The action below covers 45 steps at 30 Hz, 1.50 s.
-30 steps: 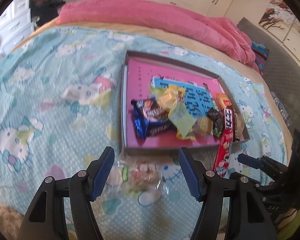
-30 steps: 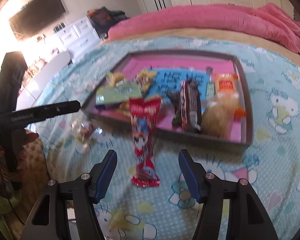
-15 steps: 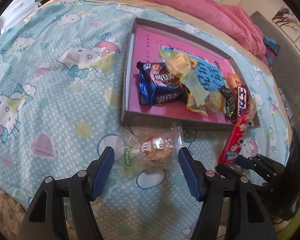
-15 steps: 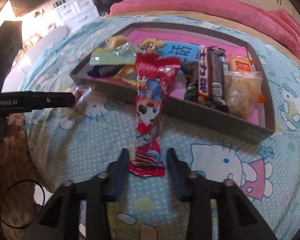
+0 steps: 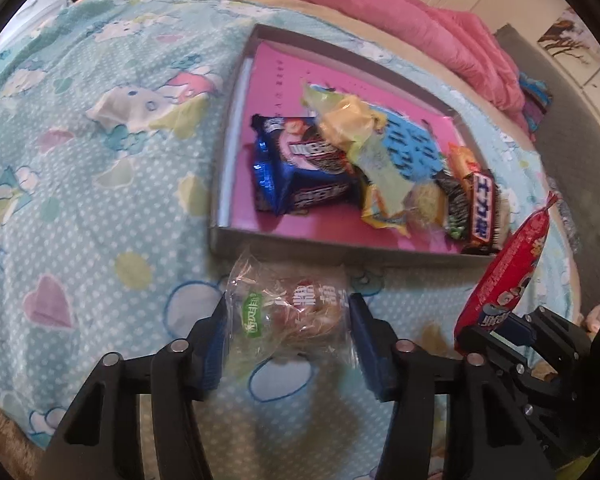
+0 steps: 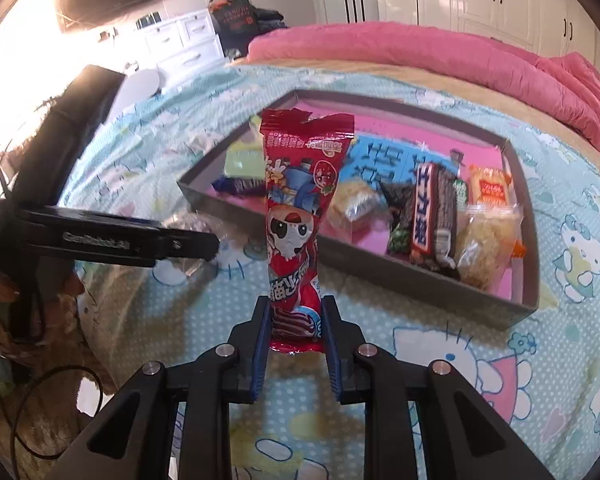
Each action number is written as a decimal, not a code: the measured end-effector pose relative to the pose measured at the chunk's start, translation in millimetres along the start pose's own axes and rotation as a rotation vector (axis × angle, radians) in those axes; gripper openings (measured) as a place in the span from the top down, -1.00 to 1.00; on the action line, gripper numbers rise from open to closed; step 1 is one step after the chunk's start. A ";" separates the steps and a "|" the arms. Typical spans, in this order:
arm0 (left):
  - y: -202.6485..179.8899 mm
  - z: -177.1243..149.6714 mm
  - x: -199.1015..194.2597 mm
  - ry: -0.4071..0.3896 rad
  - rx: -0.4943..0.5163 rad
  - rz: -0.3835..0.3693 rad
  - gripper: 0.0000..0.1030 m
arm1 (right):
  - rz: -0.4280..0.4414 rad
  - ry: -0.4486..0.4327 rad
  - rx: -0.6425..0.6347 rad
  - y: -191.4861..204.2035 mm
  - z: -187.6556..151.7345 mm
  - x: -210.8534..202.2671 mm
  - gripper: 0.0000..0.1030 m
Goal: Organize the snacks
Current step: 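Grasp the red snack stick bag with the right tool while the left tool grasps the green-label bread bag, then carry the red stick bag and the bread bag over the pink tray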
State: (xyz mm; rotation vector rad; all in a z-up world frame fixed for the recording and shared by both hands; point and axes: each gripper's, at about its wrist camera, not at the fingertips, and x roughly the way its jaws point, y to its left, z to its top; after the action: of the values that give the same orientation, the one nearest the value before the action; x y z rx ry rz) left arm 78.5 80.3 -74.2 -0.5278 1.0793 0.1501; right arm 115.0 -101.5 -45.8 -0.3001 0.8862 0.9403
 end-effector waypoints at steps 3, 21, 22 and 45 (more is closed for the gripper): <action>-4.7 1.3 0.5 -0.001 0.013 -0.002 -0.09 | -0.006 -0.032 0.003 -0.3 4.7 -6.8 0.52; -18.8 21.5 -45.4 -0.241 0.120 -0.002 -0.08 | -0.025 -0.106 0.084 -25.4 20.2 -17.0 0.51; -19.3 24.4 -43.1 -0.245 0.124 0.006 -0.08 | -0.026 -0.110 0.090 -26.4 21.4 -16.5 0.51; -32.3 38.9 -12.3 -0.234 0.190 0.033 -0.09 | -0.054 -0.139 0.172 -51.8 41.7 1.2 0.51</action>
State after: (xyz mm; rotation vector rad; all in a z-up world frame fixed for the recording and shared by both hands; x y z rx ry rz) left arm 115.6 72.7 -38.5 -0.3130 0.8633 0.1331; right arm 178.9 -106.7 -28.0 -0.1093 0.8213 0.8195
